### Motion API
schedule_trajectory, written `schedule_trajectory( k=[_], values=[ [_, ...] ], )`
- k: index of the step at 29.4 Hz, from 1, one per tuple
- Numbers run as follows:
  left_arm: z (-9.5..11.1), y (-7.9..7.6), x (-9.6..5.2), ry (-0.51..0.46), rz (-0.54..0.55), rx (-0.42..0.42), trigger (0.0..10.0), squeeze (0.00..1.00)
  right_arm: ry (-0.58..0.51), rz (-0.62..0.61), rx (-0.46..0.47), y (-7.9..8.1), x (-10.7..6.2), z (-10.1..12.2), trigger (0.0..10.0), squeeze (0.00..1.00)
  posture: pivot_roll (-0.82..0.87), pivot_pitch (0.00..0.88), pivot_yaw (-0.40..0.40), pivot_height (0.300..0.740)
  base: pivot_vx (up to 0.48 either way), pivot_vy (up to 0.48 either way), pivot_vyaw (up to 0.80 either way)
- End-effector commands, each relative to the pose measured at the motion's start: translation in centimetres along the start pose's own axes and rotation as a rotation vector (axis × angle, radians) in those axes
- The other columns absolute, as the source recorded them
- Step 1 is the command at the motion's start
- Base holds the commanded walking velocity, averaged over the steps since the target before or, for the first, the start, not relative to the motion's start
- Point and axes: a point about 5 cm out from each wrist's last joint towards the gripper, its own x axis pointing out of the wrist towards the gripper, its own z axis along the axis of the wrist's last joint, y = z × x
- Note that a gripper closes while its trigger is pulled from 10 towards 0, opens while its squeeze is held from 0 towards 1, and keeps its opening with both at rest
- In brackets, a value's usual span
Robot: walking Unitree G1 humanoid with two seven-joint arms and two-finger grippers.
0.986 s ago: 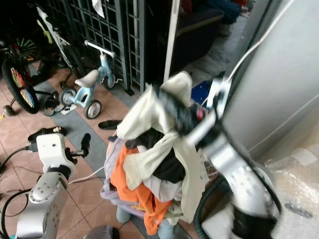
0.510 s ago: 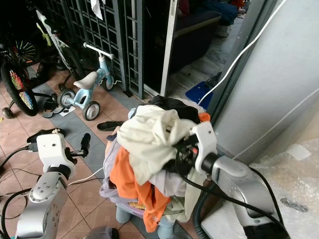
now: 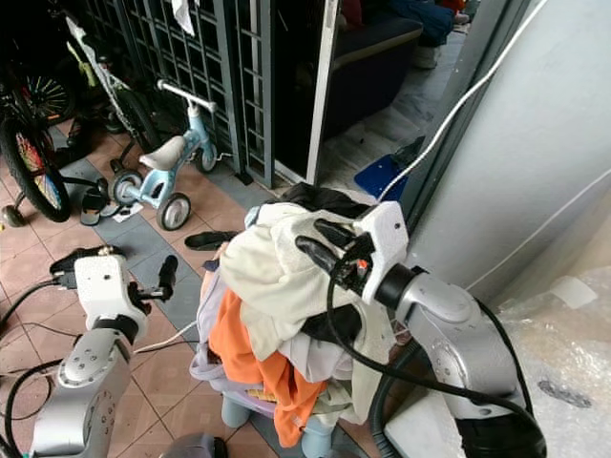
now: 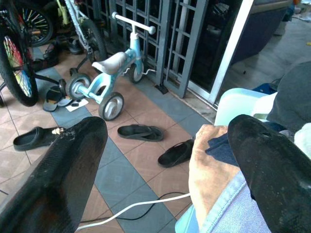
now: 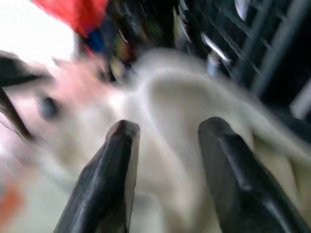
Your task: Clothes washing
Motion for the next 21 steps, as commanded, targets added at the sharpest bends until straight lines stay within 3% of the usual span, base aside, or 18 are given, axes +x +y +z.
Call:
schedule_trajectory(
  k=[1,7,8,10,11,21],
  values=[
    [-0.1,-0.1,0.1,0.015,-0.006,-0.003,10.0,0.0,0.009,-0.055,-0.027,-0.2,0.6,0.0,10.0,1.0,-0.04,0.0,-0.032,0.74,0.0,0.0,0.0],
    [-0.1,-0.2,0.1,0.015,-0.006,-0.004,10.0,0.0,0.029,-0.075,-0.097,0.8,1.9,-0.2,10.0,1.0,-0.04,0.0,-0.037,0.74,0.0,0.0,0.0],
    [-0.1,-0.2,0.1,0.014,-0.005,-0.004,10.0,0.0,0.035,-0.091,-0.08,1.0,2.2,-0.5,0.0,0.78,-0.03,0.0,-0.041,0.74,0.0,0.0,0.0],
    [-0.1,-0.2,0.1,0.013,-0.004,-0.004,10.0,0.0,0.032,-0.101,-0.072,1.2,2.3,-0.8,0.0,0.78,-0.03,0.0,-0.042,0.74,0.0,0.0,0.0],
    [-0.1,-0.2,0.0,0.014,-0.002,-0.005,10.0,0.0,0.036,-0.084,-0.053,1.6,2.3,-1.1,0.0,0.0,-0.03,0.0,-0.042,0.74,0.0,0.0,0.0],
    [-0.3,-0.1,-0.1,0.022,-0.004,-0.008,10.0,0.0,0.112,-0.097,0.0,1.6,1.9,-2.9,0.0,0.0,-0.04,0.0,-0.039,0.74,0.0,0.0,0.0]
  ],
)
